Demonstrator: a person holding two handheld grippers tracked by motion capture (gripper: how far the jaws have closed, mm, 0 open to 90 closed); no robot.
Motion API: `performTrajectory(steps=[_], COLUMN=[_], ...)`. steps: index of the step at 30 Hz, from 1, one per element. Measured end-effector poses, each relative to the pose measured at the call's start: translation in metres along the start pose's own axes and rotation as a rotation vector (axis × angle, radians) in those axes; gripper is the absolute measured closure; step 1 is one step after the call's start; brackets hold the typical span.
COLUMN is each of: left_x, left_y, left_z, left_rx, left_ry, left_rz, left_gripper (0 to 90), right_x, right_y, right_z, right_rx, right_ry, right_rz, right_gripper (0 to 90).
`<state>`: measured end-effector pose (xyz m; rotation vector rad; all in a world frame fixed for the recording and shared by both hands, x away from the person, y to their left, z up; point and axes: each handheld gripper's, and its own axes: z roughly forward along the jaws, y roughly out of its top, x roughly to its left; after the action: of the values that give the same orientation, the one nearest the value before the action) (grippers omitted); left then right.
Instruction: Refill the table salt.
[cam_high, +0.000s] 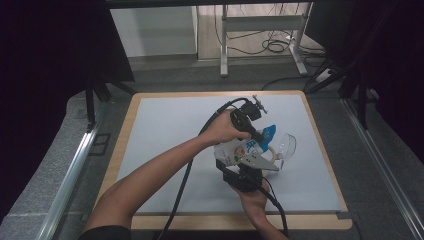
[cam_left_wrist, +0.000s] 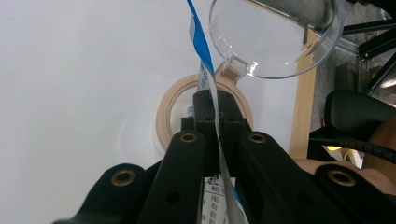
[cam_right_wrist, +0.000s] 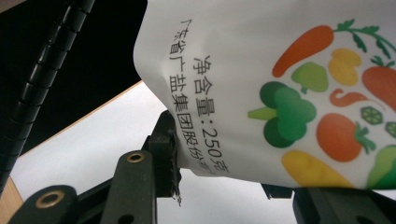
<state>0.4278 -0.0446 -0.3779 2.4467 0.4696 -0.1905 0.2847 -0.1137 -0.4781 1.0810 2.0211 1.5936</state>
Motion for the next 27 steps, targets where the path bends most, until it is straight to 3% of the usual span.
performTrajectory(steps=[4, 27], left_x=[-0.0002, -0.0013], left_y=[0.0013, 0.0030], left_z=[-0.0004, 0.0021], left_rx=[0.004, 0.011], left_ry=[0.000, 0.002], left_rz=[0.000, 0.002], left_gripper=[89.9, 89.9], right_x=[-0.0004, -0.0024], right_y=[0.0009, 0.0003], right_z=[-0.0013, -0.0005], right_rx=[-0.006, -0.005], right_ry=[0.012, 0.004], right_rz=[0.021, 0.020], right_gripper=[56.6, 56.9])
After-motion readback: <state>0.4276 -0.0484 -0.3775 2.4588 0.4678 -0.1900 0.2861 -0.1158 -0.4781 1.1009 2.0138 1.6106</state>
